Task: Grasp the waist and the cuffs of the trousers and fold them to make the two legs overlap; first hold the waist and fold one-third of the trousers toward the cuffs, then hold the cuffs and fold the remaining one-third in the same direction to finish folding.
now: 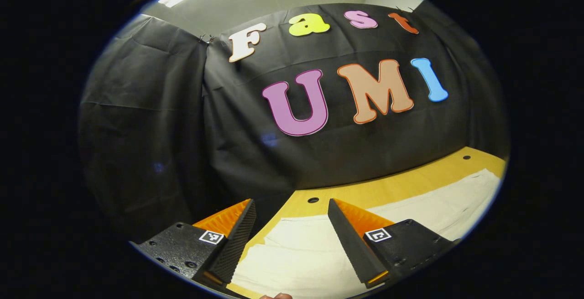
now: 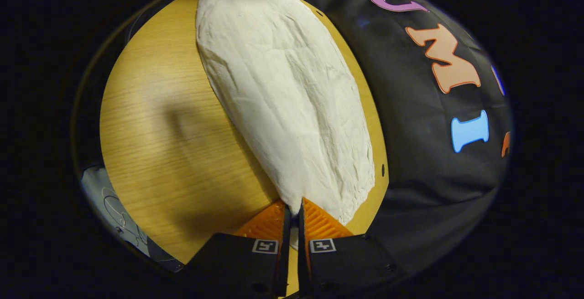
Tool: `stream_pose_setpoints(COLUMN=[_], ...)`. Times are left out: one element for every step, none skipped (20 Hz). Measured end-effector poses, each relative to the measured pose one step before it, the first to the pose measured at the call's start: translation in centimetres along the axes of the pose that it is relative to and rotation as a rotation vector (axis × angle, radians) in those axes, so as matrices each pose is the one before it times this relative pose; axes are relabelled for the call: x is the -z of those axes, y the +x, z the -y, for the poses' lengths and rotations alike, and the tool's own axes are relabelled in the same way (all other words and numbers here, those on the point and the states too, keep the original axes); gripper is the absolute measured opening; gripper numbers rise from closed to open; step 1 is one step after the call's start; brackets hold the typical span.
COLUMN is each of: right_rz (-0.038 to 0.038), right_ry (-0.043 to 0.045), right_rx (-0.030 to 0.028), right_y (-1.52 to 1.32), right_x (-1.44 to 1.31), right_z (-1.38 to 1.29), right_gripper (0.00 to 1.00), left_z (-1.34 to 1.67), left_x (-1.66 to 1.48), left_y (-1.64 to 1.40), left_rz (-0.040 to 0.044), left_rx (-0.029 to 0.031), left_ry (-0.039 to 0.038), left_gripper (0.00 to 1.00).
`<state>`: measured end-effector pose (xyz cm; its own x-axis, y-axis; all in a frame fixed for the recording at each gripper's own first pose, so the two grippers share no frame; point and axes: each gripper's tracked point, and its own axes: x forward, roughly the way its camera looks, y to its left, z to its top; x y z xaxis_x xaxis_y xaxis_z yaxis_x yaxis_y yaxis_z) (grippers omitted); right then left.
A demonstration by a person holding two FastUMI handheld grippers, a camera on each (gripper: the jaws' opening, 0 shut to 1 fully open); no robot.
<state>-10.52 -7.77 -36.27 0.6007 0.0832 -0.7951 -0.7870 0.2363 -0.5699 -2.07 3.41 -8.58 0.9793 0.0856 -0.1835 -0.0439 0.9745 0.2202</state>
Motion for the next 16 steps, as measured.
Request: stream_pose_setpoints(right_rz=[0.00007,-0.00368,-0.00267,-0.00128,0.00142,0.00265,0.00314,0.00086,-0.00111,-0.00181,-0.00266,-0.00112,-0.0012,-0.00106,-0.00197,-0.00234], right_ry=[0.01136,0.01513,0.01655,0.00966,-0.00251,-0.01398,-0.01663,-0.0106,-0.00008,0.00885,0.01012,0.00504,-0.00128,-0.00601,-0.00599,-0.00355], right_rx=[-0.00389,-0.00571,-0.0043,-0.00122,0.00265,0.00535,0.00701,0.00609,0.00394,0.00132,0.0008,0.00158,0.00274,0.00372,0.0039,0.00345], right_y=[-0.119,-0.097,0.1,-0.046,-0.056,0.022,0.115,0.05,-0.053,0.019,-0.015,-0.05,0.083,0.025,-0.074,-0.039], right_x=[-0.064,-0.069,0.103,0.019,-0.029,-0.108,0.014,-0.061,0.122,-0.028,0.035,-0.06,0.001,-0.105,0.073,-0.043], right_z=[-0.018,0.035,0.002,0.017,-0.041,-0.024,0.004,0.038,-0.038,0.018,0.031,-0.015,-0.008,0.027,-0.013,-0.008], right_gripper=[0.11,0.11,0.11,0.11,0.11,0.11,0.11,0.11,0.11,0.11,0.11,0.11,0.11,0.11,0.14,0.11], left_z=[-0.242,-0.291,-0.334,-0.348,-0.302,-0.374,-0.308,-0.194,-0.36,-0.176,-0.141,0.022,0.088,0.369,0.326,0.349], left_x=[0.49,0.624,0.677,0.607,0.781,0.825,0.839,1.185,1.314,0.979,0.969,1.408,1.133,0.947,0.864,0.519], left_y=[-0.19,-0.173,-0.086,-0.053,-0.175,-0.038,0.002,-0.095,-0.007,0.19,0.149,-0.165,-0.255,-0.191,-0.342,-0.319], left_rz=[-0.00489,-0.00738,-0.00863,-0.00818,-0.01153,-0.01194,-0.0112,-0.01824,-0.0224,-0.01481,-0.01877,-0.01678,-0.01762,-0.01005,-0.00867,-0.00083], left_rx=[0.00419,0.00192,0.00442,0.00446,0.00643,0.00522,0.00763,0.0102,0.00428,0.00793,0.00852,0.0096,0.01567,0.01945,0.01967,0.01985], left_ry=[0.02277,0.02578,0.02562,0.026,0.02999,0.0333,0.02953,0.02822,0.03129,0.02893,0.03479,0.03751,0.03446,0.03481,0.03463,0.0252], left_gripper=[0.96,0.96,0.96,0.96,0.96,0.96,0.96,0.96,0.96,0.96,0.96,0.96,0.96,0.96,0.96,0.96])
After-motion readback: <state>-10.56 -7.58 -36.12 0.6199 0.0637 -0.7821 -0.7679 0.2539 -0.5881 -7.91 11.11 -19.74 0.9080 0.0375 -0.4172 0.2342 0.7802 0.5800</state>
